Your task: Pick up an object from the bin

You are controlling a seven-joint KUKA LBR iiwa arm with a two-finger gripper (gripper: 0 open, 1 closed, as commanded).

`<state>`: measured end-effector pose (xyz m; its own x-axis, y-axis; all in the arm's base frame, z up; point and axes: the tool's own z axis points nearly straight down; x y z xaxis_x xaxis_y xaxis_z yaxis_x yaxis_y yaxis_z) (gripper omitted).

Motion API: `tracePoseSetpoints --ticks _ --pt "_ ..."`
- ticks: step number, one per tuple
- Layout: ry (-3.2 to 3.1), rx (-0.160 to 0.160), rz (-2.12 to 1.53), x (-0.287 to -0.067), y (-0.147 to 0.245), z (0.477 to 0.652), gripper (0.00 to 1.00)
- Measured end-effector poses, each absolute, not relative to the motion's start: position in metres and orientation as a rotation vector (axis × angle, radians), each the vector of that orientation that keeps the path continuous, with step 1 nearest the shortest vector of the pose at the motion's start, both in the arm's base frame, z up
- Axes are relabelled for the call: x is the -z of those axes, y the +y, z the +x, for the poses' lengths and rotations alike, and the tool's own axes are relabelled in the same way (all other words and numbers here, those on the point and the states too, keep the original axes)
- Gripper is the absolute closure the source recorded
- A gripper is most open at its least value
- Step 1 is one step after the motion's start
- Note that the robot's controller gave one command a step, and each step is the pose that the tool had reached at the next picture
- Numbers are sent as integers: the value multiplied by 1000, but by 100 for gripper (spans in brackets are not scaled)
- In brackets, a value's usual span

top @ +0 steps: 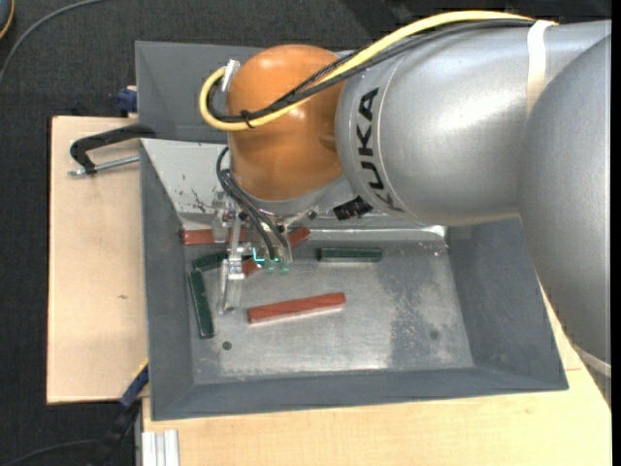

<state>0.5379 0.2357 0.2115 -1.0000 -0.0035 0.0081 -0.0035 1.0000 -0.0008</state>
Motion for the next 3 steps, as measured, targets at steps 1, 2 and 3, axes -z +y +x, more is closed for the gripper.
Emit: tracePoseSetpoints --ticks 1,2,3 --pt "-3134 -4 15 -84 210 566 0" --pt "-3149 8 -82 -71 208 595 0" --pt "-3146 6 -83 -71 207 594 100"
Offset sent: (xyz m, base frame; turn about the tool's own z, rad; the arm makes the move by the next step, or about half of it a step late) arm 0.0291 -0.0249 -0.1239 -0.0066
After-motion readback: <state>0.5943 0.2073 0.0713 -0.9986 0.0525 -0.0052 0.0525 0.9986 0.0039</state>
